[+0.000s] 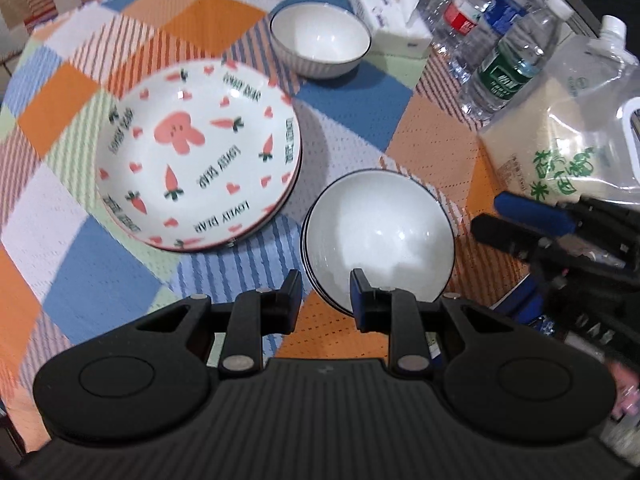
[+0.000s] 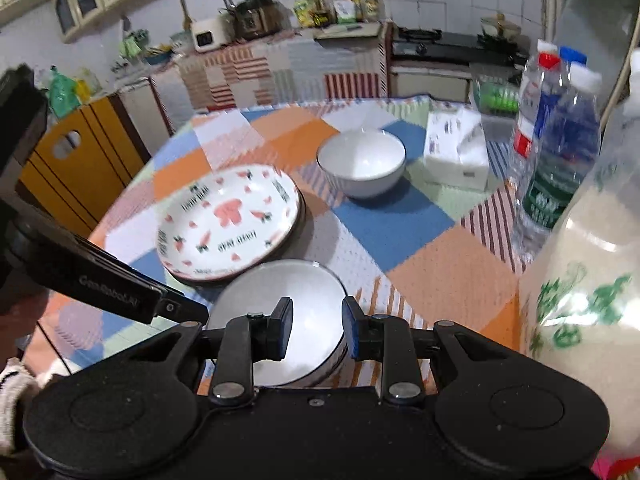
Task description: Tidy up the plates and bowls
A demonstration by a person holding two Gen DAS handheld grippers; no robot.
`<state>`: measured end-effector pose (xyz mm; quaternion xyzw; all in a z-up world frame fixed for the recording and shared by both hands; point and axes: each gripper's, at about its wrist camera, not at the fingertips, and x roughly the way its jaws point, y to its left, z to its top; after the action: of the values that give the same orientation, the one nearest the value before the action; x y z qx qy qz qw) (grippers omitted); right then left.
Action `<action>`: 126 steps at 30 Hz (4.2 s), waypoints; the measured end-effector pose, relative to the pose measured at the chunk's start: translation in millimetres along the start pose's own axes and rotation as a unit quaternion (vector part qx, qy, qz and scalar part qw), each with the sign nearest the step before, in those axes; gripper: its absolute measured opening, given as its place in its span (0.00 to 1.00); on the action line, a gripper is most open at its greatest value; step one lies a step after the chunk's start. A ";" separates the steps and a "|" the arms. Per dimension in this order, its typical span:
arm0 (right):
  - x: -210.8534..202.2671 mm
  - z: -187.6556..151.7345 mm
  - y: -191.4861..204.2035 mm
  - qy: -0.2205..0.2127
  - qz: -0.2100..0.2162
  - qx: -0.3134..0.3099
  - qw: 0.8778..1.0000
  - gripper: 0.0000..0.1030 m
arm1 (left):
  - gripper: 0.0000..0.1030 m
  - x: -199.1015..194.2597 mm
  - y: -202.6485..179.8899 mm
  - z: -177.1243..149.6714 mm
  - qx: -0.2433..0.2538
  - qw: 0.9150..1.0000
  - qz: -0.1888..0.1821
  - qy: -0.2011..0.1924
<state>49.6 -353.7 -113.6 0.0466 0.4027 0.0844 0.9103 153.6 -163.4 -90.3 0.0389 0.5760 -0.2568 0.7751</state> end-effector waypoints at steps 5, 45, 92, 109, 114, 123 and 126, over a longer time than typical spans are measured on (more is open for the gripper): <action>-14.7 18.6 -7.5 -0.010 0.019 -0.002 1.000 0.34 | 0.23 -9.3 -4.7 4.2 0.007 1.000 0.002 0.006; 183.3 134.9 -117.4 0.067 0.031 0.229 0.971 0.63 | 0.49 108.2 60.3 175.7 0.004 0.989 0.036 -0.143; 84.4 105.0 -62.8 0.088 0.055 0.146 0.984 0.18 | 0.12 -9.2 9.9 104.6 0.037 0.999 -0.033 -0.006; 27.7 57.9 -18.6 0.118 0.034 0.081 0.989 0.19 | 0.12 -15.5 5.5 33.6 0.011 0.997 -0.061 0.045; 30.1 46.8 -10.6 0.121 0.017 0.061 0.991 0.19 | 0.12 3.2 12.7 25.0 -0.005 0.995 -0.074 0.060; 44.4 29.2 10.7 0.115 -0.038 -0.025 0.992 0.19 | 0.12 25.3 17.8 12.3 -0.028 0.993 -0.074 0.083; 47.5 24.8 16.2 0.112 -0.050 -0.056 0.991 0.19 | 0.12 30.6 18.4 11.0 -0.029 0.993 -0.068 0.087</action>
<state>97.5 -329.2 -128.9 -0.0344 0.4983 0.0663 0.8638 177.7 -162.2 -118.9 -0.0011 0.6495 -0.2880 0.7037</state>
